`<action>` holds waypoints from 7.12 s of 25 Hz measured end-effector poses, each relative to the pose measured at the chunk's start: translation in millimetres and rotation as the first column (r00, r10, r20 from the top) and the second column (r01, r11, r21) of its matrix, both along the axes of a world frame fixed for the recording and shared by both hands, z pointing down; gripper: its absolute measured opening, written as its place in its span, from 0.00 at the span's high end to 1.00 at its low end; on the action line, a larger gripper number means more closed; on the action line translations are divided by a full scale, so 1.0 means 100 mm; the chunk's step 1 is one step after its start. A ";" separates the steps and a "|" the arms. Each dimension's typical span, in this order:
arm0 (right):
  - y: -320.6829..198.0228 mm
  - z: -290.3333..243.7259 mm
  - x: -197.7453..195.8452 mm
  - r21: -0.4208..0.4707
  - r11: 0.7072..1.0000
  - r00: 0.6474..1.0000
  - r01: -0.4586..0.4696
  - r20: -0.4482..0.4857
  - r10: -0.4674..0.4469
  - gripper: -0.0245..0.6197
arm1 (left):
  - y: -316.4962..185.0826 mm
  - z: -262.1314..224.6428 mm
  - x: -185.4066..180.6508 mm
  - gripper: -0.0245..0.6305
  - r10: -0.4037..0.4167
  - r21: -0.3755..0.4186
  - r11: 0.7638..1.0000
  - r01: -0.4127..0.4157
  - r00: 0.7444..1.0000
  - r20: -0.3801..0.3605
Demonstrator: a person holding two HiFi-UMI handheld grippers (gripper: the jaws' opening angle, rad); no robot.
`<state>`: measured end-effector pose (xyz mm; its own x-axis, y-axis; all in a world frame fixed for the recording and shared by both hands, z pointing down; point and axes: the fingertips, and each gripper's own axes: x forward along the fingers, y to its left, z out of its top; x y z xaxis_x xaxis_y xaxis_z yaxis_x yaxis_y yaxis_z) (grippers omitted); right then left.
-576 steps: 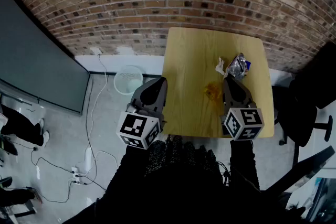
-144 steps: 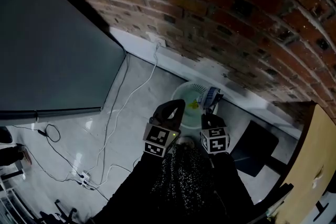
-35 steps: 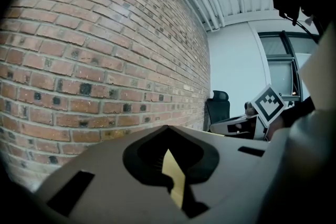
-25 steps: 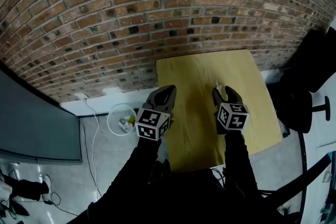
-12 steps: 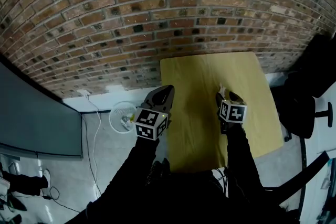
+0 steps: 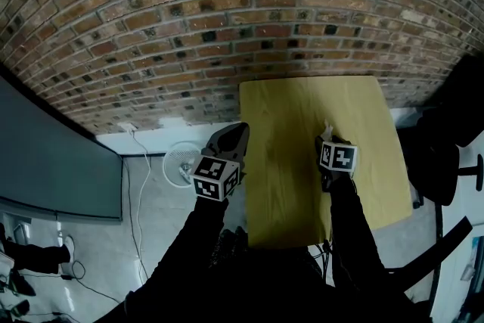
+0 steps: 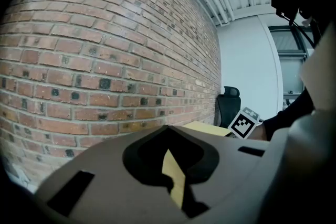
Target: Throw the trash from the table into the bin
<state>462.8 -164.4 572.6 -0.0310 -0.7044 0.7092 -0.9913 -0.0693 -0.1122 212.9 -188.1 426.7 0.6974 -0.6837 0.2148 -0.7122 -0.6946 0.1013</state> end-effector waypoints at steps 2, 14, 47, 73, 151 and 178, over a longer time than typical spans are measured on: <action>0.03 0.07 0.01 -0.032 0.999 1.000 -0.003 -0.004 0.003 0.59 | -0.01 -0.01 -0.04 0.95 -0.011 0.003 1.000 0.011 1.000 -0.001; 0.08 0.06 -0.06 -0.042 0.999 1.000 0.003 -0.030 -0.005 0.92 | 0.00 -0.03 -0.25 0.95 -0.050 -0.008 0.999 0.050 0.998 -0.023; -0.53 -1.01 -3.25 0.207 0.916 0.937 0.345 -0.017 -0.349 0.93 | 0.25 -0.34 -2.99 0.95 -0.323 0.025 0.946 0.325 0.945 -0.053; -0.45 -0.55 -5.35 0.187 0.814 0.828 0.549 0.011 -0.561 0.93 | 0.42 0.15 -4.54 0.95 -0.410 -0.030 0.911 0.410 0.912 0.014; -1.27 1.89 -6.36 -0.037 0.576 0.572 0.817 0.186 -0.799 0.66 | -0.90 2.45 -4.56 0.95 -0.406 -0.269 0.866 0.421 0.907 0.109; -0.11 -0.80 -5.70 0.297 0.682 0.732 0.668 -0.096 -0.675 0.95 | 0.46 0.35 -4.36 0.95 -0.392 -0.032 0.919 0.393 0.919 0.024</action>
